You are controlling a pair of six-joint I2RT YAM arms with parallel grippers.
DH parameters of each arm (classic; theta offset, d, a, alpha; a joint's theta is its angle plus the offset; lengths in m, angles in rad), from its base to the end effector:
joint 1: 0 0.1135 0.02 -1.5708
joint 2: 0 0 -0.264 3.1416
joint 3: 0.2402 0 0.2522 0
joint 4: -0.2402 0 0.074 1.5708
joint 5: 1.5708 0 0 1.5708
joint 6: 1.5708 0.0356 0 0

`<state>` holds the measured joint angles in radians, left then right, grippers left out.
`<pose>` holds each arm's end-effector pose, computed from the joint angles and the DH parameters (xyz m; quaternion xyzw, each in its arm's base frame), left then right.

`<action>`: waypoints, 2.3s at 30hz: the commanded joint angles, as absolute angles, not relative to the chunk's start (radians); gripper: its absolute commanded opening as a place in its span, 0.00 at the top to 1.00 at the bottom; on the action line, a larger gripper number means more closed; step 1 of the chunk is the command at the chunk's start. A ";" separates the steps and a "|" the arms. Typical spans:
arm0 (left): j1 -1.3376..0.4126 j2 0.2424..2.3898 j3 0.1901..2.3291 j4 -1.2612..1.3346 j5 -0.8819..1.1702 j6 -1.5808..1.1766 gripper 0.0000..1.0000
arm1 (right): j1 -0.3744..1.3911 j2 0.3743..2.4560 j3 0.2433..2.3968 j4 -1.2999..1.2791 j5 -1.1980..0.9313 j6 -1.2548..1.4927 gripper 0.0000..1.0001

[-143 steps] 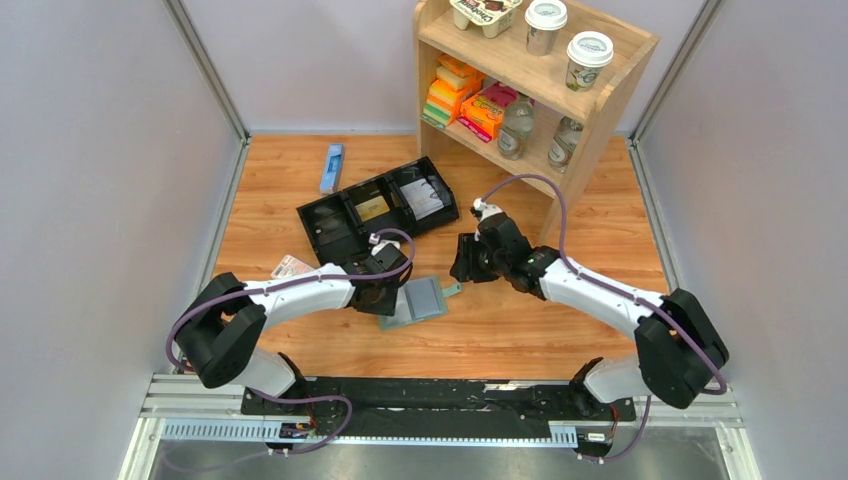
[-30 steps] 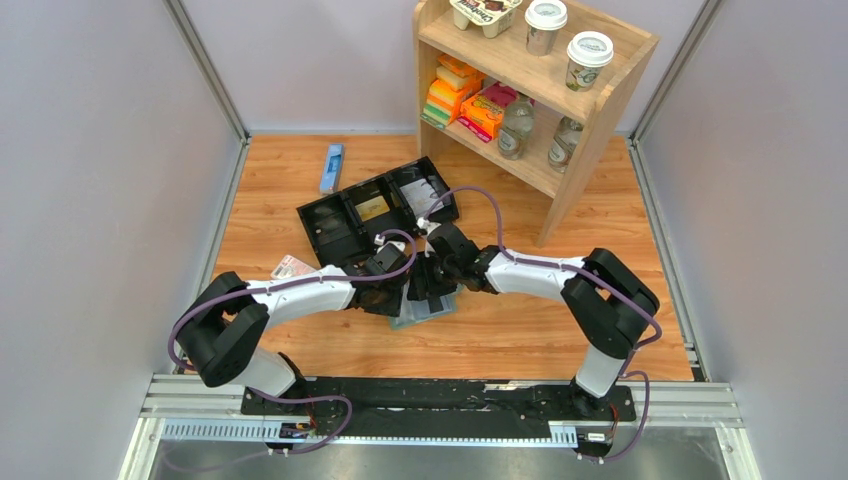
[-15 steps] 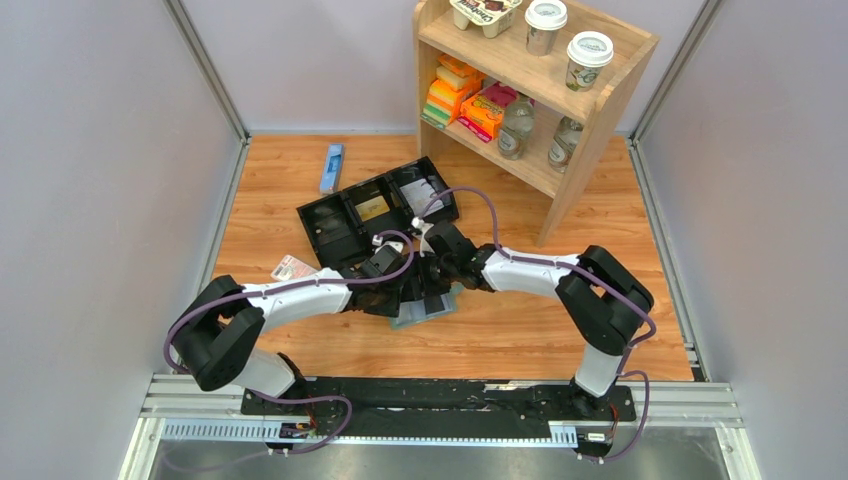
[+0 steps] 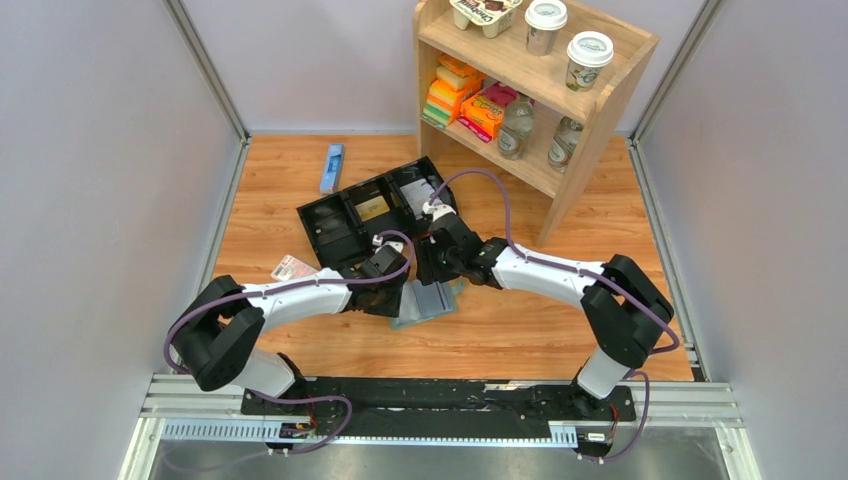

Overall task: Take the credit cards out of the card holder
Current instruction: Remove the credit card from the card holder.

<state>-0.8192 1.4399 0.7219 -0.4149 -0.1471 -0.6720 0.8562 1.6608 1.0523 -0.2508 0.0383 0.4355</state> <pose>0.1785 -0.1833 0.1604 0.0557 0.9720 -0.0943 0.2078 0.2308 0.2639 0.2026 -0.1892 0.9179 0.1953 0.2889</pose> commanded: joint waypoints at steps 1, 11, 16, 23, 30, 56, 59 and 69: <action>-0.821 1.430 0.719 -0.400 -0.135 -0.672 0.57 | 0.862 1.663 1.068 -0.235 0.091 0.384 0.39; -0.822 1.433 0.724 -0.402 -0.133 -0.669 0.57 | 0.862 1.721 1.094 -0.180 0.017 0.304 0.37; -0.821 1.434 0.726 -0.403 -0.133 -0.666 0.57 | 0.862 1.739 1.095 -0.146 -0.029 0.264 0.38; -0.821 1.431 0.724 -0.405 -0.132 -0.666 0.57 | 0.862 1.781 1.098 -0.146 -0.025 0.256 0.39; -0.821 1.431 0.723 -0.402 -0.133 -0.667 0.57 | 0.864 1.792 1.095 -0.155 -0.043 0.253 0.40; -0.819 1.398 0.689 -0.367 -0.124 -0.672 0.57 | 0.862 1.782 1.094 -0.092 -0.371 0.397 0.52; -0.804 1.358 0.663 -0.342 -0.118 -0.683 0.57 | 0.864 1.805 1.101 -0.080 -0.390 0.413 0.52; -0.752 1.063 0.471 -0.265 -0.156 -0.749 0.53 | 0.864 1.896 1.137 -0.080 -0.437 0.431 0.50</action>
<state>-0.7593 1.1931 0.5190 -0.3153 -0.1219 -0.7090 0.8562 1.8660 1.0840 -0.1104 -0.4000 0.4129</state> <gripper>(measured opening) 0.451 0.489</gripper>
